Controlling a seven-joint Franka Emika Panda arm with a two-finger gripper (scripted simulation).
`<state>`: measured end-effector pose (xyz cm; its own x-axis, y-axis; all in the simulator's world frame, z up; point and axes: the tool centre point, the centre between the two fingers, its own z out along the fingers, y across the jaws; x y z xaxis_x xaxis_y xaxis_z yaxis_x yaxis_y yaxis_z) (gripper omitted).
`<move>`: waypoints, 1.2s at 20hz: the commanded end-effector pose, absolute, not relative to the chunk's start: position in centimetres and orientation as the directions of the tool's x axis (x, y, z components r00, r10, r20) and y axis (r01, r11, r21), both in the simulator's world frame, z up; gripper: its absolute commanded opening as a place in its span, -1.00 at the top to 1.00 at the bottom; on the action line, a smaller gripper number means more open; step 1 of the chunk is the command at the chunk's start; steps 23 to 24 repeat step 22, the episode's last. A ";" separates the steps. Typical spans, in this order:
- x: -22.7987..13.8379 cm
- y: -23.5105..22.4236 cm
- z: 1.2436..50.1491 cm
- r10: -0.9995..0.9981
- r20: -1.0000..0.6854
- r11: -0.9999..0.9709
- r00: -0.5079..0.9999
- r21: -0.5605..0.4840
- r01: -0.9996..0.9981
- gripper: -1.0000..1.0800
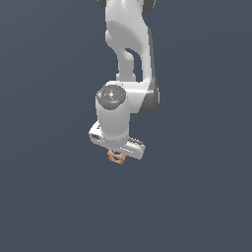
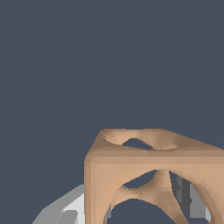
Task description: Pick up the object and move it to a goal position.
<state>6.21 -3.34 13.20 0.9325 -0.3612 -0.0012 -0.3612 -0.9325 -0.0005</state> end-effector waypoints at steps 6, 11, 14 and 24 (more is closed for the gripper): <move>3.7 -4.7 19.8 -0.361 -0.001 -0.932 0.932 -0.001 -0.361 1.00; 2.5 -5.4 23.1 -0.362 0.000 -0.932 0.932 -0.001 -0.362 1.00; 2.0 -5.6 24.5 -0.362 0.000 -0.932 0.932 -0.001 -0.362 1.00; 1.7 -5.9 25.8 -0.361 0.000 -0.932 0.932 0.000 -0.361 1.00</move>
